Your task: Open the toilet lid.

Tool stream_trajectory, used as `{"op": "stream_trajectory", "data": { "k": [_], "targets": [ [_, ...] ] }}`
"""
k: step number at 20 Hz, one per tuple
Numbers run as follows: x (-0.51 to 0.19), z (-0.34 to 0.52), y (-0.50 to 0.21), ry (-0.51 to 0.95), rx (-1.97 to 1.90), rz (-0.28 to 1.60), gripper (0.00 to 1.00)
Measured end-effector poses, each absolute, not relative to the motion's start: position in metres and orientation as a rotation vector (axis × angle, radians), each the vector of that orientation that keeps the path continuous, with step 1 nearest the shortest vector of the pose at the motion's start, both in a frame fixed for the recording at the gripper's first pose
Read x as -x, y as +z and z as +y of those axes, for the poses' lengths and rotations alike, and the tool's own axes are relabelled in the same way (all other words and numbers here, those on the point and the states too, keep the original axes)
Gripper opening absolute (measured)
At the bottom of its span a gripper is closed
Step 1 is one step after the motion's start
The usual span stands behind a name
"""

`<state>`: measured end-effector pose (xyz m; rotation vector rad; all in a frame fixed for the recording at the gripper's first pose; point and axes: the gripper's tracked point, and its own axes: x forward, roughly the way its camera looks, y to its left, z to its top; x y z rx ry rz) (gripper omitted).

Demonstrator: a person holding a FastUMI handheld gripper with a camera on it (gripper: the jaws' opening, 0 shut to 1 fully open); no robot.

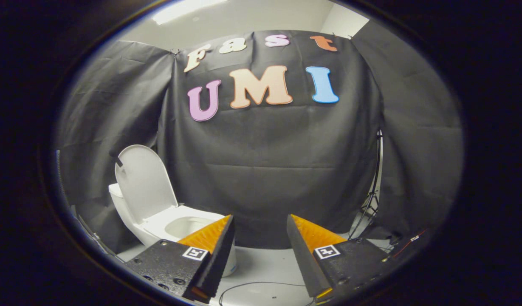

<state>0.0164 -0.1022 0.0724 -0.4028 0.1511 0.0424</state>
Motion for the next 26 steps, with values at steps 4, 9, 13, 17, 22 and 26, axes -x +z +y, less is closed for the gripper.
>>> {"op": "stream_trajectory", "data": {
  "k": [4,9,13,17,22,26],
  "targets": [
    [-0.017,-0.102,0.075,0.046,0.408,0.138,0.76],
    [-0.014,-0.103,0.077,0.046,0.408,0.135,0.76],
    [-0.013,-0.102,0.077,0.048,0.408,0.129,0.76],
    [-0.014,-0.102,0.077,0.048,0.408,0.130,0.75],
    [-0.012,-0.103,0.078,0.047,0.409,0.133,0.74],
    [0.000,-0.118,0.061,-0.005,0.404,0.252,0.73]
  ]
}}
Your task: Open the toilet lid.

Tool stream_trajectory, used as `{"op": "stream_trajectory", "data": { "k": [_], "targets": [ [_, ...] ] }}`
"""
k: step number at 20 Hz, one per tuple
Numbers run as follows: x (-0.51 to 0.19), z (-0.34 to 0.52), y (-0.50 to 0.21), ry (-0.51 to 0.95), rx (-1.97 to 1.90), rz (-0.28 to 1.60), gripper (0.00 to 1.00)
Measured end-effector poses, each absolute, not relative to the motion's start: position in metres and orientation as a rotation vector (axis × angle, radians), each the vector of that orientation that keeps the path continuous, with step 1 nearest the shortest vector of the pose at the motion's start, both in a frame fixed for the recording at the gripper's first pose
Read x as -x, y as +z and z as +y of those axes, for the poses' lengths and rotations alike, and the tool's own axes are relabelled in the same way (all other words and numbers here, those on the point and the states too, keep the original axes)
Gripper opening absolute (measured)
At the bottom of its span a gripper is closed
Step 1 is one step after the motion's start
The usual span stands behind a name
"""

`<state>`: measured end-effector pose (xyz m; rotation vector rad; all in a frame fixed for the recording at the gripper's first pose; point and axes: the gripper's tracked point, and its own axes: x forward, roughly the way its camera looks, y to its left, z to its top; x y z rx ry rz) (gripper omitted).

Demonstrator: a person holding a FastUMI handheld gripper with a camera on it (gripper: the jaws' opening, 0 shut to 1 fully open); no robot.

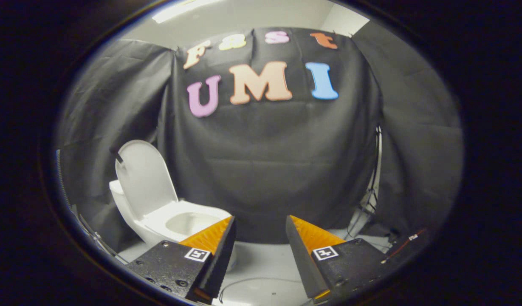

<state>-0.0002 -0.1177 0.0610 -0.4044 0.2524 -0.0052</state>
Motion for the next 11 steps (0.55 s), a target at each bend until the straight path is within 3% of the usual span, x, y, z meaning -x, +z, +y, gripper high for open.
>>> {"op": "stream_trajectory", "data": {
  "k": [4,11],
  "targets": [
    [0.005,-0.119,0.067,-0.005,0.413,0.262,0.71],
    [0.039,-0.114,0.103,0.050,0.396,0.058,0.71]
  ]
}}
